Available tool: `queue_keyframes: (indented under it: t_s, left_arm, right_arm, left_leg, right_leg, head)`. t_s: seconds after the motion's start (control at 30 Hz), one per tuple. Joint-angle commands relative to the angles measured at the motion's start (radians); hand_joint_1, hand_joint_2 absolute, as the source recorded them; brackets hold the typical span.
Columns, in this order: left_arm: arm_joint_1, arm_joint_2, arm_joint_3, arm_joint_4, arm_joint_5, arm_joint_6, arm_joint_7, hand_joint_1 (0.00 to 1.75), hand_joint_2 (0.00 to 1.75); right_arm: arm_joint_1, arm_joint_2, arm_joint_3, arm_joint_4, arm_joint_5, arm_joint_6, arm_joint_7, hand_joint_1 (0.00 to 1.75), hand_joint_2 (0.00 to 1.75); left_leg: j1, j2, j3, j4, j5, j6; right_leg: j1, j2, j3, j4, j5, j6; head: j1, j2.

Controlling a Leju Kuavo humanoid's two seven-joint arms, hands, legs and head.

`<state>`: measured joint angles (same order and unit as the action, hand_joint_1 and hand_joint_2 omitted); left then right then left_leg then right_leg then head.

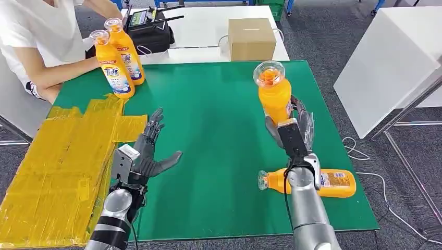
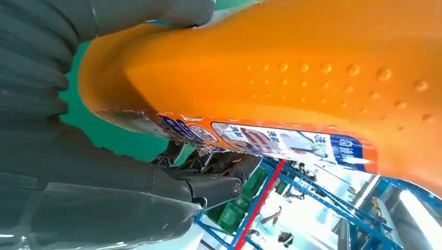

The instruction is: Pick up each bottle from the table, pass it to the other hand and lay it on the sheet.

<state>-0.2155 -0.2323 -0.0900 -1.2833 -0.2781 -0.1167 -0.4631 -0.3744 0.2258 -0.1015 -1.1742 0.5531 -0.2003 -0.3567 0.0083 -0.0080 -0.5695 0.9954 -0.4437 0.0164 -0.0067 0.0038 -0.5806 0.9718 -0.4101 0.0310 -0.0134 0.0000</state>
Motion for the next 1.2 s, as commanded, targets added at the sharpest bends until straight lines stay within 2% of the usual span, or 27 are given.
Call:
queue_keyframes:
  t_s: [0.03,0.6,0.63,0.67,0.7,0.73,0.77,0.87,0.9,0.97,1.2]
  left_arm:
    - [-0.043,0.025,-0.021,0.066,0.001,-0.001,0.006,0.00,1.75]
    - [-0.043,0.025,-0.021,0.066,0.001,-0.001,0.006,0.00,1.75]
    - [-0.116,0.020,-0.052,0.122,0.043,-0.101,-0.011,0.00,1.75]
    - [-0.200,-0.008,-0.061,0.200,0.052,-0.082,-0.001,0.00,1.75]
    - [-0.232,-0.015,-0.070,0.232,0.059,-0.067,0.002,0.00,1.75]
    - [-0.246,-0.015,-0.078,0.247,0.067,-0.057,0.001,0.00,1.75]
    - [-0.249,-0.014,-0.079,0.253,0.073,-0.054,0.005,0.00,1.75]
    - [-0.239,-0.006,-0.079,0.247,0.077,-0.054,0.004,0.00,1.75]
    - [-0.234,-0.003,-0.080,0.242,0.080,-0.055,0.003,0.00,1.75]
    - [-0.230,-0.001,-0.080,0.237,0.083,-0.056,0.002,0.00,1.75]
    - [-0.232,0.000,-0.081,0.236,0.090,-0.054,0.003,0.00,1.75]
  right_arm:
    - [-0.031,0.000,-0.015,0.021,-0.006,0.004,-0.001,1.75,1.75]
    - [-0.031,0.000,-0.015,0.021,-0.006,0.004,-0.001,1.75,1.75]
    - [-0.052,0.056,0.159,0.155,-0.025,0.256,-0.021,1.75,1.75]
    - [-0.122,0.123,0.435,0.405,-0.149,0.213,-0.065,1.75,1.75]
    - [-0.177,0.123,0.676,0.500,-0.357,0.061,-0.069,1.75,1.75]
    - [-0.217,0.123,0.825,0.550,-0.498,-0.014,-0.083,1.75,1.75]
    - [-0.233,0.123,0.876,0.570,-0.546,-0.027,-0.092,1.75,1.75]
    - [-0.247,0.123,0.872,0.604,-0.559,-0.012,-0.112,1.75,1.75]
    - [-0.250,0.123,0.859,0.617,-0.554,-0.002,-0.124,1.75,1.75]
    - [-0.250,0.123,0.844,0.623,-0.543,0.010,-0.135,1.75,1.75]
    - [-0.231,0.123,0.825,0.598,-0.505,0.036,-0.130,1.75,1.75]
  left_leg:
    - [0.000,0.000,0.003,0.000,-0.001,0.000]
    - [0.000,0.000,0.002,0.000,-0.001,0.000]
    - [0.000,0.000,0.003,0.000,-0.001,0.000]
    - [0.000,0.000,0.002,0.000,0.000,0.000]
    - [0.001,0.006,0.003,0.001,-0.002,-0.001]
    - [0.002,0.014,0.004,0.002,-0.003,-0.002]
    - [0.002,0.016,0.001,0.002,-0.003,-0.002]
    - [0.003,0.019,0.003,-0.001,-0.002,-0.003]
    - [0.003,0.007,0.003,-0.002,0.000,-0.002]
    - [0.003,0.002,0.003,-0.002,0.002,-0.003]
    - [0.004,0.002,0.002,-0.001,0.001,-0.003]
  right_leg:
    - [0.000,0.000,0.002,0.000,-0.001,-0.001]
    - [0.000,-0.001,0.002,0.000,-0.001,0.000]
    - [0.001,-0.001,0.003,0.000,-0.001,-0.001]
    - [0.000,-0.001,0.001,0.000,-0.001,0.000]
    - [0.001,0.005,0.001,0.001,0.000,-0.001]
    - [0.002,0.013,0.000,0.002,0.001,-0.002]
    - [0.002,0.016,-0.002,0.003,0.003,-0.002]
    - [0.003,0.016,0.000,0.003,0.004,-0.006]
    - [0.003,0.005,0.000,0.002,0.002,-0.005]
    - [0.003,0.002,0.000,0.001,0.001,-0.004]
    - [0.004,0.001,0.001,0.001,0.001,-0.004]
  head:
    - [0.000,0.000]
    - [0.000,0.000]
    - [0.000,0.000]
    - [0.000,0.000]
    - [0.000,0.000]
    - [0.000,0.000]
    - [0.001,0.000]
    - [-0.001,0.000]
    - [0.000,0.000]
    - [0.000,0.000]
    - [0.000,0.000]
